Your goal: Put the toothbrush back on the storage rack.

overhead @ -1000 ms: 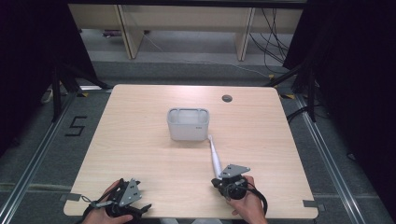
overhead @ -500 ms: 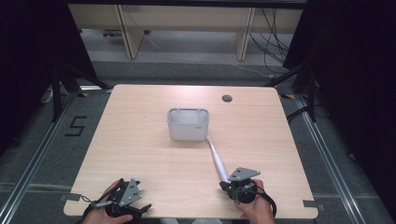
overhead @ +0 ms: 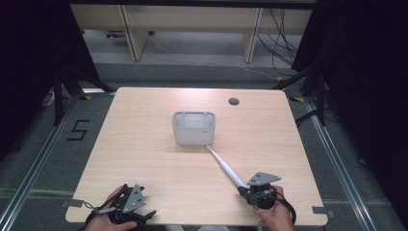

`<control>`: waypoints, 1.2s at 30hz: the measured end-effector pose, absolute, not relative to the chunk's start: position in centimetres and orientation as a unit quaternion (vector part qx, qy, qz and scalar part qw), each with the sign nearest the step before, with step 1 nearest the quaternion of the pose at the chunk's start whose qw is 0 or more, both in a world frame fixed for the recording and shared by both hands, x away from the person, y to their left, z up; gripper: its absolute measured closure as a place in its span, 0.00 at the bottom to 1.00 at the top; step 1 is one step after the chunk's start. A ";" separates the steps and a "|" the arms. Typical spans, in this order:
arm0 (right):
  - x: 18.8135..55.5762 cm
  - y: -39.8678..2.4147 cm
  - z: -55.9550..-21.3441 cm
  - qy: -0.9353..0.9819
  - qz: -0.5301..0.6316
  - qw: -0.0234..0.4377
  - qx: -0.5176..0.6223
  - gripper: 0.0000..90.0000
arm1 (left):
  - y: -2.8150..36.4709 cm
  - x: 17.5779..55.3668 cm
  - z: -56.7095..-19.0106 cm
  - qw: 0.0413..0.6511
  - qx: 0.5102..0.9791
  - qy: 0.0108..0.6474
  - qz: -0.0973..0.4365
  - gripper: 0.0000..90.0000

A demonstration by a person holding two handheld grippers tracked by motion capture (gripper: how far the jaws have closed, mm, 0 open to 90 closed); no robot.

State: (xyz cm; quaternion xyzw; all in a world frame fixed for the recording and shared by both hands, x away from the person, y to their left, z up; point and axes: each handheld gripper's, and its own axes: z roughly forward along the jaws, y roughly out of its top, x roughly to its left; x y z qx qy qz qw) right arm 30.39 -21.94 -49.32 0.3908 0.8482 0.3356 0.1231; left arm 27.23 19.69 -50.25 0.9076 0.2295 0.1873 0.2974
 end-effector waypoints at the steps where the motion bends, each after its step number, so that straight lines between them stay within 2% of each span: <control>1: 30.4 -22.1 -49.3 0.849 0.335 0.124 0.390 1.00 | 19.7 27.2 -50.3 0.298 0.908 0.230 0.187 0.17; 9: 30.4 -22.0 -49.2 0.849 0.342 0.125 0.383 0.99 | 19.6 27.2 -50.3 0.302 0.905 0.233 0.190 0.17; 15: 30.1 -21.5 -48.3 0.852 0.351 0.132 0.364 0.90 | 19.7 27.3 -50.2 0.296 0.908 0.229 0.188 0.17; 25: 30.9 -20.9 -46.5 0.862 0.322 0.170 0.353 0.64 | 19.7 27.4 -50.3 0.297 0.907 0.231 0.188 0.17; 28: 31.4 -20.8 -45.9 0.865 0.315 0.161 0.357 0.57 | 19.7 27.4 -50.3 0.295 0.907 0.233 0.189 0.17; 32: 32.6 -20.6 -45.3 0.870 0.299 0.164 0.357 0.44 | 19.8 27.5 -50.3 0.295 0.908 0.231 0.190 0.17; 36: 34.0 -20.3 -45.1 0.877 0.281 0.139 0.364 0.35 | 19.8 27.5 -50.3 0.296 0.907 0.232 0.190 0.17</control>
